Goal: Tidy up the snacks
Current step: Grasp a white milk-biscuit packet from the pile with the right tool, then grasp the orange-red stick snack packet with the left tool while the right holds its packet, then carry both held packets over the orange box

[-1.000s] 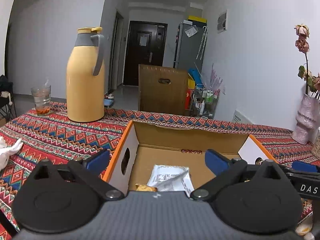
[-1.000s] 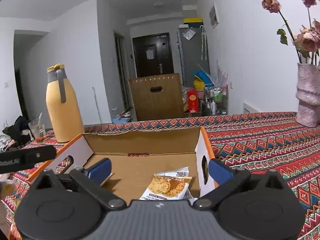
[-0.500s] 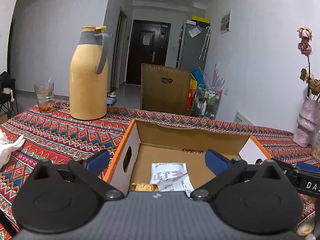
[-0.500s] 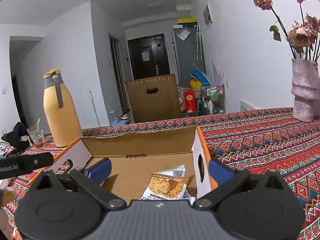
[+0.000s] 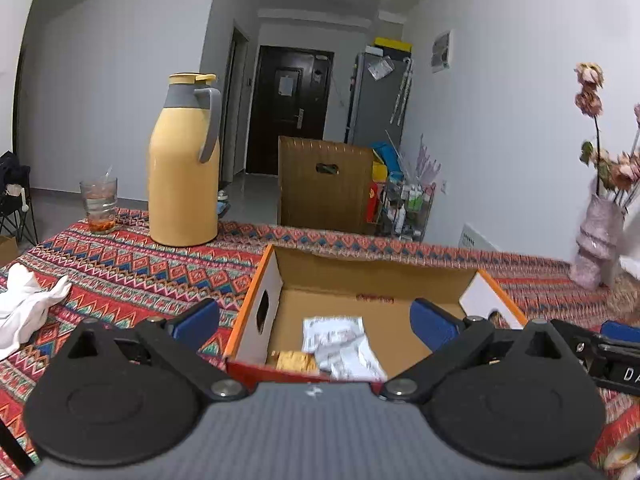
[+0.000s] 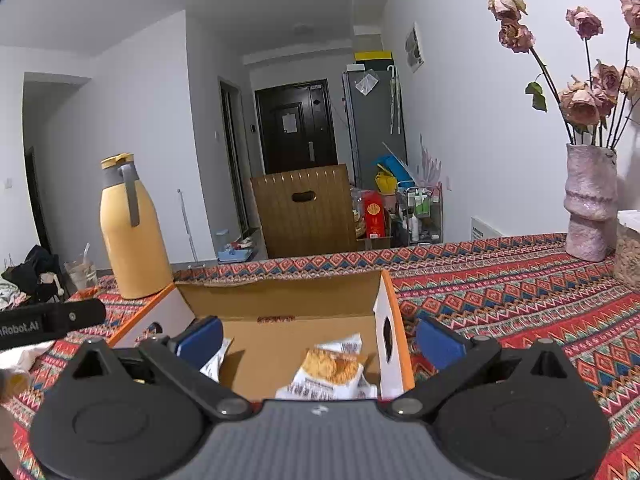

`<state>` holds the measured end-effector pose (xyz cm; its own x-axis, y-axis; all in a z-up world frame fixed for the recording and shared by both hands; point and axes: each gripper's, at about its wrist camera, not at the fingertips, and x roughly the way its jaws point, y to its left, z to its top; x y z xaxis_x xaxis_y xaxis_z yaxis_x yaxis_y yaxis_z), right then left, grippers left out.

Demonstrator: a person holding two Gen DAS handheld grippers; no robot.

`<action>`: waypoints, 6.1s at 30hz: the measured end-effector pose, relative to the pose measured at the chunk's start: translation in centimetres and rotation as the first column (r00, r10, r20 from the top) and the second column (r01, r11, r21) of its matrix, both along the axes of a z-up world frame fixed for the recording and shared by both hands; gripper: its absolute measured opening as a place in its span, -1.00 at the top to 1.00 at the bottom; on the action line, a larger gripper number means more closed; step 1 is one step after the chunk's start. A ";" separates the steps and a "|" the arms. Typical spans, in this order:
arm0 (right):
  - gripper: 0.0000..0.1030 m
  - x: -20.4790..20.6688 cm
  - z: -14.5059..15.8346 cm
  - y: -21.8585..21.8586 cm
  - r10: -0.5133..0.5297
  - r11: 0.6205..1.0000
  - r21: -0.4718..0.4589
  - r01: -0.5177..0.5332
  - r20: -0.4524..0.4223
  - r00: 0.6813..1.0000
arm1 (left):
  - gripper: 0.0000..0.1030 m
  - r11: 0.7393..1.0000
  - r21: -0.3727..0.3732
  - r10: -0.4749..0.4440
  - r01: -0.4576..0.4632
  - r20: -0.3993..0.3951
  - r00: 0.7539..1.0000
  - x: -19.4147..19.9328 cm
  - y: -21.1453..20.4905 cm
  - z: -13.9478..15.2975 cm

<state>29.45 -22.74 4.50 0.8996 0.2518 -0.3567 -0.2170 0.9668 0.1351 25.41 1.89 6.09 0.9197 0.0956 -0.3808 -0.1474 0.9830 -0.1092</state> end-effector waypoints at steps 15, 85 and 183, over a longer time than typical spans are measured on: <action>-1.00 -9.0 -3.6 -1.2 0.020 1.000 -0.020 -0.023 -0.121 0.993 | -1.00 0.999 0.011 -0.035 0.036 -0.085 0.996 -8.6 1.2 -5.0; -0.16 -9.9 -8.0 -5.0 -0.052 0.993 0.103 0.064 -0.115 0.992 | -1.00 0.990 0.135 0.017 0.033 -0.350 0.937 -6.8 1.7 -8.9; -0.16 7.5 -3.3 2.8 -0.024 1.000 0.016 0.024 -0.003 1.000 | 0.30 1.000 0.030 -0.007 0.008 -0.042 0.999 8.0 -0.8 -2.2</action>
<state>36.92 -19.92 1.15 0.9045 0.2361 -0.3552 -0.1935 0.9693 0.1516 33.46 1.04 3.91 0.9037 0.1007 -0.4161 -0.1439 0.9869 -0.0735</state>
